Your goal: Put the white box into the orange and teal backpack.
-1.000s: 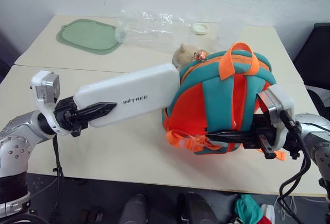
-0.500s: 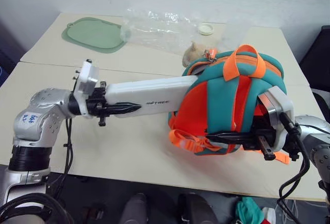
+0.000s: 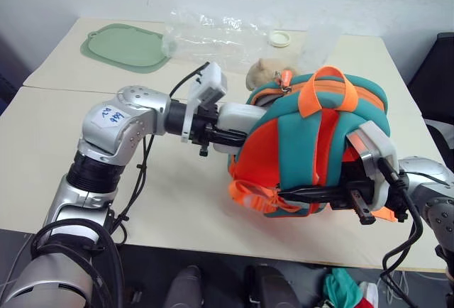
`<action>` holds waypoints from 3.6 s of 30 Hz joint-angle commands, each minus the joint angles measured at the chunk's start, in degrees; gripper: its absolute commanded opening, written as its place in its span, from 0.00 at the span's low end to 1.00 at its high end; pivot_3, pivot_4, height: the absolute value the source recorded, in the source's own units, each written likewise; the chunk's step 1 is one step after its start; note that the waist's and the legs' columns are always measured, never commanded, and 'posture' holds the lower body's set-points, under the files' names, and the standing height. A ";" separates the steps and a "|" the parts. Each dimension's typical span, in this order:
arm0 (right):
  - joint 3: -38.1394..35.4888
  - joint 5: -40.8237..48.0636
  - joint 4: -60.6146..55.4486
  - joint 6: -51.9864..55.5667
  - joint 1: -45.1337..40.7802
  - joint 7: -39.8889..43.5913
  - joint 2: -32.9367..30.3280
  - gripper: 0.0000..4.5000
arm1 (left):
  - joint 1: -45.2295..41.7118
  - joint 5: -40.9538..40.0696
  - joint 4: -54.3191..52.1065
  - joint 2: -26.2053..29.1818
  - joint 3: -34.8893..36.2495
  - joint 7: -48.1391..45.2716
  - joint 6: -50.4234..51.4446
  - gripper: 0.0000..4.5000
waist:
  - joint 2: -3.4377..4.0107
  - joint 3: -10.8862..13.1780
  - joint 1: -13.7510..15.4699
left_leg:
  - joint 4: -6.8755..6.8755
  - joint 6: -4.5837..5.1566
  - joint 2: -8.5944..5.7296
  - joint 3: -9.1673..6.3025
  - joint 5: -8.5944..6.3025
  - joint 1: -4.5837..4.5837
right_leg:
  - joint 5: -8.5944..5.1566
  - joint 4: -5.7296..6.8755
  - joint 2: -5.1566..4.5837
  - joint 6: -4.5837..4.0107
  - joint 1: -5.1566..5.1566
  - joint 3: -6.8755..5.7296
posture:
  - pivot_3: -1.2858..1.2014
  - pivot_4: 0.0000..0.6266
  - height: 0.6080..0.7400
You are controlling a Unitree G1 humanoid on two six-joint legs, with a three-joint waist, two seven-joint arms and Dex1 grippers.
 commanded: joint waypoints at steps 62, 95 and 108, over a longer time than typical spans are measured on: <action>3.22 -10.10 1.18 -8.04 2.17 2.47 3.05 0.00 | -3.85 -6.24 23.45 -1.80 18.92 -5.10 -7.35 1.00 | -0.03 0.00 0.87 | 0.42 0.12 -0.09 -0.04 -0.08 -0.09 | 0.03 0.32 0.00 0.05 0.00 0.01 | 0.52 0.24 1.00; 2.87 -11.04 0.62 -9.39 4.96 -1.09 5.60 0.00 | 0.04 -6.31 24.29 -1.44 26.56 -6.40 -8.13 0.09 | -0.04 0.00 0.24 | 0.52 0.07 -0.06 -0.06 -0.05 -0.08 | 0.03 0.40 -0.03 0.06 0.00 0.03 | 0.52 0.24 1.00; 3.22 -10.64 0.78 -8.26 3.56 -1.11 5.07 0.00 | -14.20 -2.10 40.07 -5.09 19.57 -14.68 -11.49 0.95 | -0.05 0.01 0.22 | 0.53 0.09 -0.11 -0.05 -0.06 -0.09 | 0.04 0.41 0.01 0.07 0.02 -0.01 | 0.52 0.24 1.00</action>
